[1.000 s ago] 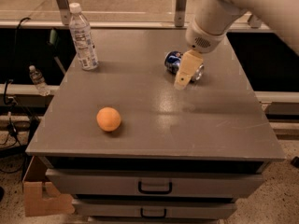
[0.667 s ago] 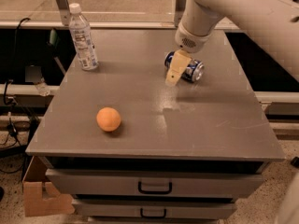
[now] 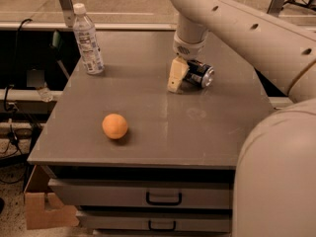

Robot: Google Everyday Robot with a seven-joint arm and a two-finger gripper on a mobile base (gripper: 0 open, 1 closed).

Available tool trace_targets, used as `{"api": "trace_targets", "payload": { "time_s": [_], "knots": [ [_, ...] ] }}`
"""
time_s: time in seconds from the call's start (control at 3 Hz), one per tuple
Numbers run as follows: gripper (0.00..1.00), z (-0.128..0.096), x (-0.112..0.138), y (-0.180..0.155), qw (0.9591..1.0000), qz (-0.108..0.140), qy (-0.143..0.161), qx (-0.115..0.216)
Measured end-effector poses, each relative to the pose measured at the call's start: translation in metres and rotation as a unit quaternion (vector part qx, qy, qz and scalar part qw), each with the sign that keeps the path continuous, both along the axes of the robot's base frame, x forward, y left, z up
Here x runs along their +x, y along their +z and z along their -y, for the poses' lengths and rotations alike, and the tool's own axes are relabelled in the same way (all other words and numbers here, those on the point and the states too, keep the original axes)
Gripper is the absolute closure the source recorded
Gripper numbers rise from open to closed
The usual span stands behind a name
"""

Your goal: Place pepsi can upright

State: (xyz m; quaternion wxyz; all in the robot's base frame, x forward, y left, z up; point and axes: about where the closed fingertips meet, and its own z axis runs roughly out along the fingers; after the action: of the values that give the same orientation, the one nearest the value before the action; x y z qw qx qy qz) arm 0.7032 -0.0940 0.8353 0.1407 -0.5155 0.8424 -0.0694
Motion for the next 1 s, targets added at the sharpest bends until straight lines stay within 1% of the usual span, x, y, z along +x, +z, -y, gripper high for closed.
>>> {"api": "trace_targets", "payload": {
  "time_s": [0.33,1.0],
  "knots": [
    [0.46,0.0026,0.0051,-0.0002,0.9999,0.000,-0.010,-0.006],
    [0.93,0.0025,0.0051,0.0072,0.9999,0.000,-0.010,-0.005]
  ]
}}
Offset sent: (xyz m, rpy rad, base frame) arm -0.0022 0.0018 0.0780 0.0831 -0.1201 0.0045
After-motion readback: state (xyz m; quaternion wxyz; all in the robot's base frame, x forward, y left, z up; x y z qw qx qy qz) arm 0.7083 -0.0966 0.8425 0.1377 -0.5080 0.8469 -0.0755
